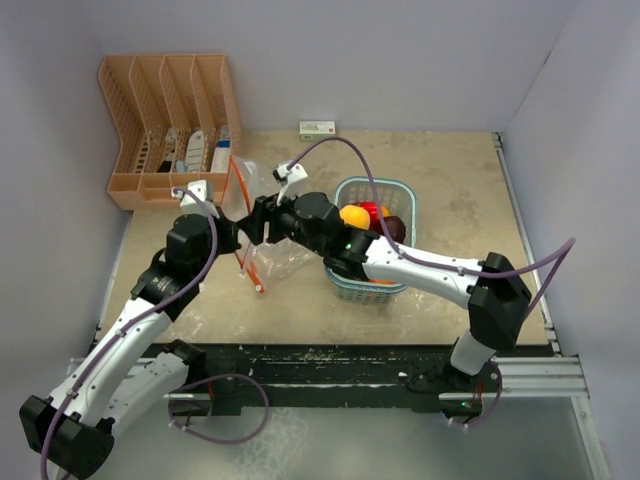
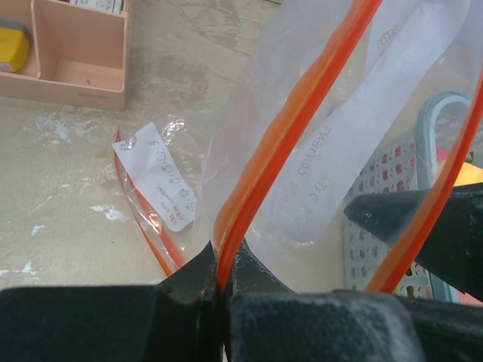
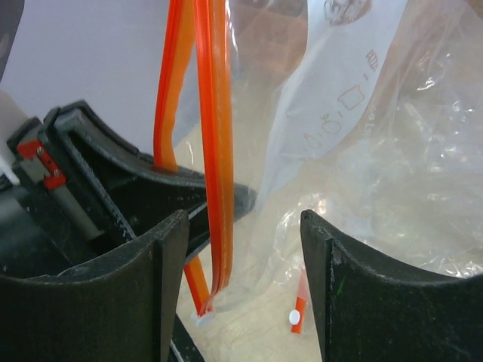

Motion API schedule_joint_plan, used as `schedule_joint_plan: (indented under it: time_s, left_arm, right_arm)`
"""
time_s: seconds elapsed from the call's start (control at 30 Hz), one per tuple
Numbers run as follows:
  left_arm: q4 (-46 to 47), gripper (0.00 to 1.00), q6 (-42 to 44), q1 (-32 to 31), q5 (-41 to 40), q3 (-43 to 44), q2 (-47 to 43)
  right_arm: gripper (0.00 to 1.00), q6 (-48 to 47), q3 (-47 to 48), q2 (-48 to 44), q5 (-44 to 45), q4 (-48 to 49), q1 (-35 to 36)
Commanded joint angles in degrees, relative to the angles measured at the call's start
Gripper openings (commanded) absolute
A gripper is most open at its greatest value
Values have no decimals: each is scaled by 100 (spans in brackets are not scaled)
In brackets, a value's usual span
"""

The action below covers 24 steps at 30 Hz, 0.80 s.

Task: Place the food in the zip-top bag and seal the zipper
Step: Open the zipper of the food storage bag.

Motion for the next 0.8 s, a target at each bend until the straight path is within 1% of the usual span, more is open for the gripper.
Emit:
schedule_joint_plan:
  time_s: [0.0, 0.07, 0.13, 0.2, 0.23, 0.27, 0.33, 0.37, 0.5, 0.53, 0.63, 0.7, 0.77]
  left_arm:
    - [374, 0, -7, 10, 174, 144, -10]
    - [383, 0, -27, 9, 231, 149, -18]
    - [371, 0, -42, 3, 269, 164, -44]
    - [338, 0, -27, 10, 235, 174, -86]
    - [313, 0, -11, 9, 200, 183, -107]
    - [282, 0, 7, 9, 136, 196, -123]
    - [198, 0, 41, 8, 10, 237, -147]
    - [142, 0, 60, 9, -91, 268, -151]
    - [-271, 1, 83, 3, -786, 419, -120]
    - [-385, 5, 59, 9, -1029, 455, -115]
    - [-572, 14, -64, 14, -1547, 474, -98]
    - [-669, 18, -194, 12, -1941, 478, -77]
    - [-884, 22, -398, 10, -2383, 543, -38]
  right_arm:
    - [60, 146, 514, 88, 791, -23, 88]
    - [57, 176, 670, 213, 1029, -148, 125]
    - [52, 191, 805, 315, 1305, -291, 172]
    - [42, 178, 903, 385, 1546, -497, 200]
    - [35, 169, 921, 391, 1680, -617, 205]
    - [26, 160, 912, 370, 1810, -724, 211]
    - [2, 170, 867, 290, 2156, -1001, 223]
    - [0, 167, 834, 220, 2426, -1154, 225]
    - [0, 282, 481, -219, 3323, -1806, 240]
    - [0, 381, 391, -350, 3454, -2081, 239]
    - [0, 421, 123, -676, 3658, -2376, 235]
    - [0, 449, 104, -753, 4000, -2701, 240]
    - [0, 707, 219, -726, 4328, -3284, 236]
